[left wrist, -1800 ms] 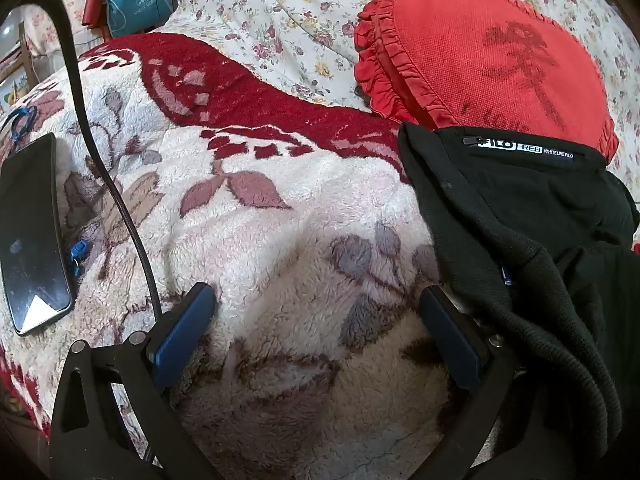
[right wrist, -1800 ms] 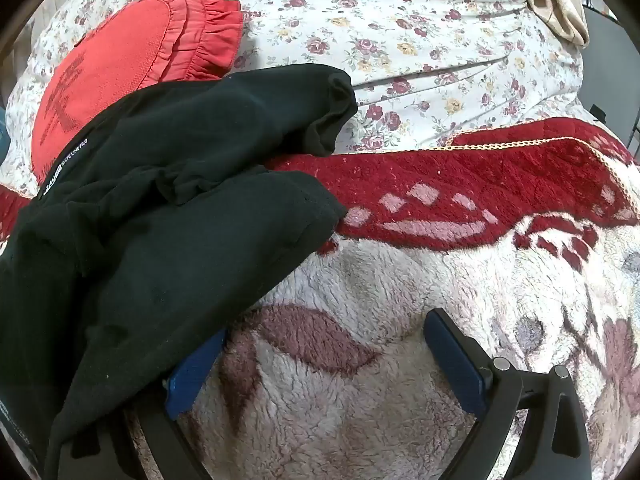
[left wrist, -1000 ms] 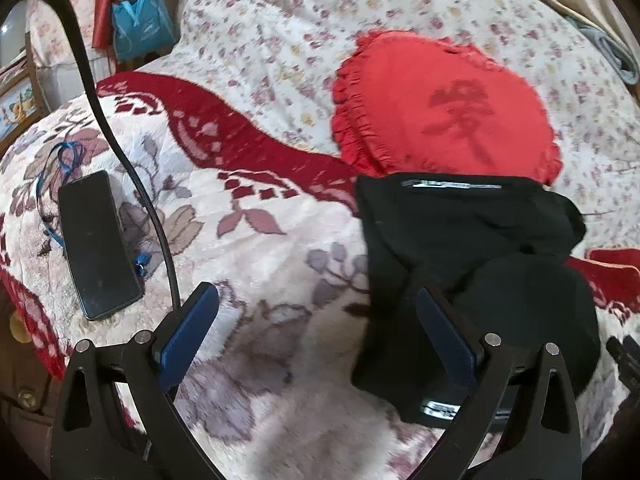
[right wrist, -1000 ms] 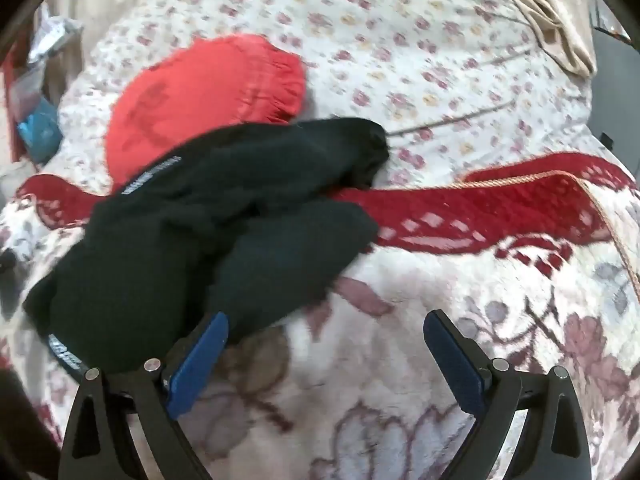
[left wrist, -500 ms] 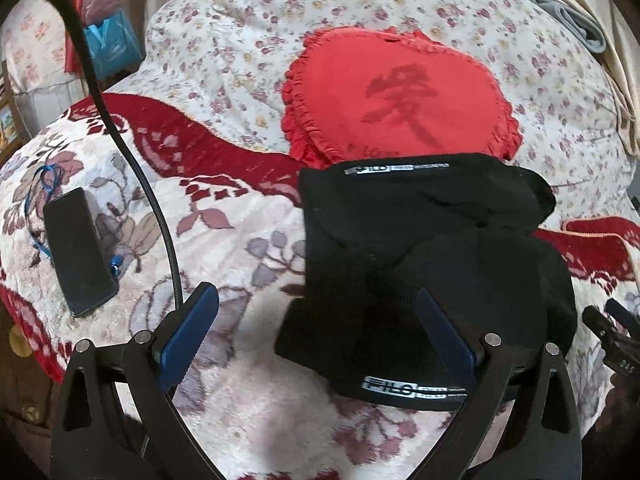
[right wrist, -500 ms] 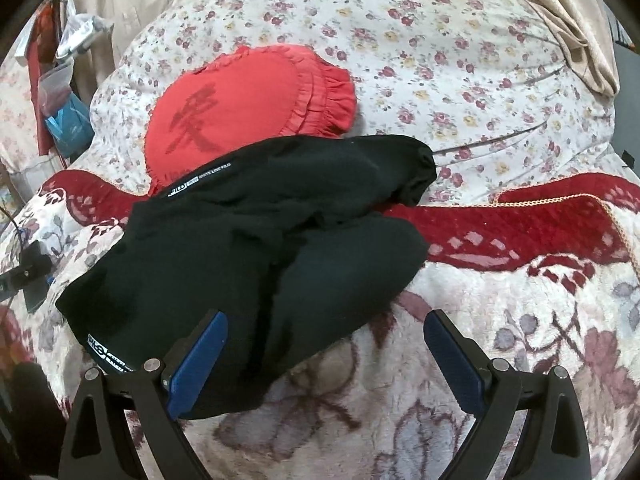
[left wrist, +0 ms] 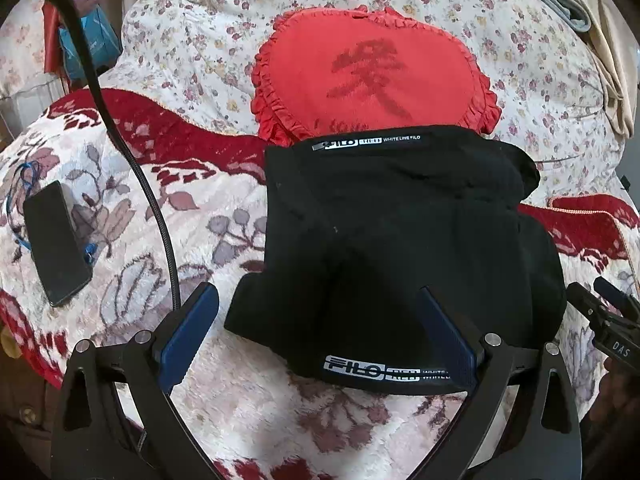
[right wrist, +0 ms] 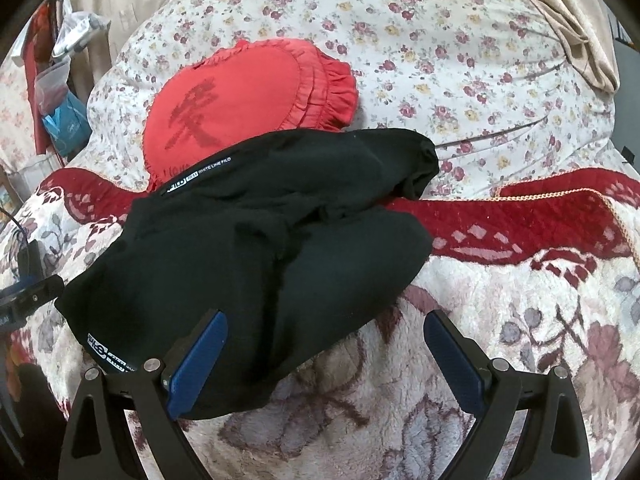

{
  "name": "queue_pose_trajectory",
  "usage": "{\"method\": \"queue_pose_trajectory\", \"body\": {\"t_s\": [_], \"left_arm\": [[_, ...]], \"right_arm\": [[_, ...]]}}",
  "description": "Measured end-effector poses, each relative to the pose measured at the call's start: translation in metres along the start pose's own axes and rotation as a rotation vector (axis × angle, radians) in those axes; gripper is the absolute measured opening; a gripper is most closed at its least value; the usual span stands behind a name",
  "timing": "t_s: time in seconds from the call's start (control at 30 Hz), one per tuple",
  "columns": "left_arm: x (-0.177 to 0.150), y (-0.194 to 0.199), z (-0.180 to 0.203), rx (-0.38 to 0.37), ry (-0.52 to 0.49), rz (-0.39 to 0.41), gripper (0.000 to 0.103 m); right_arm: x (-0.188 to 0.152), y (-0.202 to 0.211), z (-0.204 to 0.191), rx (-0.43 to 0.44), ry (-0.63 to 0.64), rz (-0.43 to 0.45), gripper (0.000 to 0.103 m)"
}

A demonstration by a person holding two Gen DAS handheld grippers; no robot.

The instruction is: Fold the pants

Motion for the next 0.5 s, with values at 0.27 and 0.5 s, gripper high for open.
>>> {"method": "queue_pose_trajectory", "body": {"t_s": [0.27,0.5], "left_arm": [[-0.005,-0.007,-0.009,-0.013,0.043,-0.029,0.100],[-0.012,-0.012,-0.036,-0.017,0.125,-0.059,0.100]], "right_arm": [[0.000,-0.008,0.000,0.011,-0.006,-0.014,0.098],[0.000,-0.015,0.008,0.004,-0.023,-0.025,0.098]]}}
Point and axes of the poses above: each gripper's, at about its wrist camera, not at the fingertips, and y roughly against the way its jaws point, z to its right, x to its top, the point moved 2 cm from there along -y, roughly the way its jaws point, and after that the axes turned 3 degrees about y, right-handed, at the moved point
